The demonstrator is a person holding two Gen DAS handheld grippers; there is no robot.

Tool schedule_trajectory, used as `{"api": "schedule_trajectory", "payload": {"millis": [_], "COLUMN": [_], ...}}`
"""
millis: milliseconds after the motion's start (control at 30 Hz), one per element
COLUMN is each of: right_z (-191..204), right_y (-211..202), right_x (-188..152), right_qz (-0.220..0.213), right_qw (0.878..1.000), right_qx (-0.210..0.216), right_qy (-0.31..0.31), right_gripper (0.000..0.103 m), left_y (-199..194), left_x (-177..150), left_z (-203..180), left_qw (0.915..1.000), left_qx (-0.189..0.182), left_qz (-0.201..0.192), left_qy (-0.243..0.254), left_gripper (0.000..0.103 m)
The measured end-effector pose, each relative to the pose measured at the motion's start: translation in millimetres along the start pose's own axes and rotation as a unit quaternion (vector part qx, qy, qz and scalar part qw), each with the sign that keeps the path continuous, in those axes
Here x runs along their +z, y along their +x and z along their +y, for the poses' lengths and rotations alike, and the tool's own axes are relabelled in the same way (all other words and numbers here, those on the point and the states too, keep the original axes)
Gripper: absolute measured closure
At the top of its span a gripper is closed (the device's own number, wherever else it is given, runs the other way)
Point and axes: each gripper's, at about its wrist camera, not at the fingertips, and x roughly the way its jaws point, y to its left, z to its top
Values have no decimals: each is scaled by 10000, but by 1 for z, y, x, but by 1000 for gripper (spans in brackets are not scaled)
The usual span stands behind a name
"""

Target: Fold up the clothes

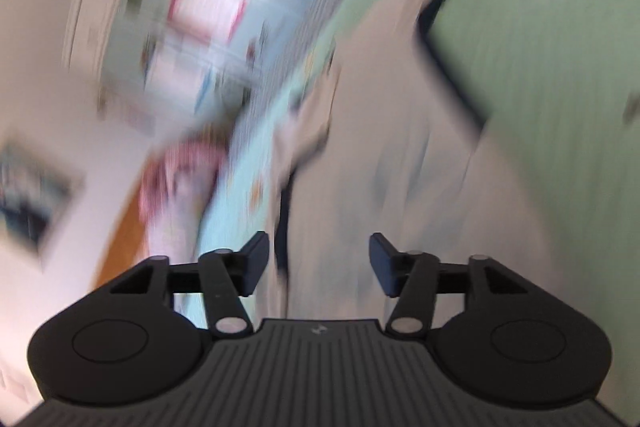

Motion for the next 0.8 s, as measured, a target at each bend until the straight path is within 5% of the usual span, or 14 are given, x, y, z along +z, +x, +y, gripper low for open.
{"api": "schedule_trajectory", "payload": {"millis": [167, 300, 500, 600, 667, 800], "right_z": [-20, -47, -88, -117, -120, -115], "right_y": [23, 57, 83, 76, 72, 78], "right_x": [65, 86, 96, 84, 89, 91], "right_qz": [-1165, -1434, -1779, -2051, -2046, -1899], "right_qw": [9922, 9878, 9840, 9779, 9750, 9796], "right_qx": [-313, -278, -3, 345, 851, 604], "right_qy": [308, 539, 48, -196, -162, -261], "right_gripper": [44, 43, 34, 44, 30, 36], "left_y": [37, 85, 181, 226, 256, 301], "left_x": [87, 146, 192, 209, 219, 225], "left_z": [-42, -89, -157, -182, -198, -227], "left_qw": [9942, 9783, 9352, 9243, 9144, 8765], "left_qx": [545, 603, 902, 1003, 1005, 1001], "left_qz": [-322, -654, -840, -739, -688, -691], "left_qy": [874, 1873, 3320, 3608, 3860, 4657], "left_gripper": [33, 33, 33, 33, 33, 31]}}
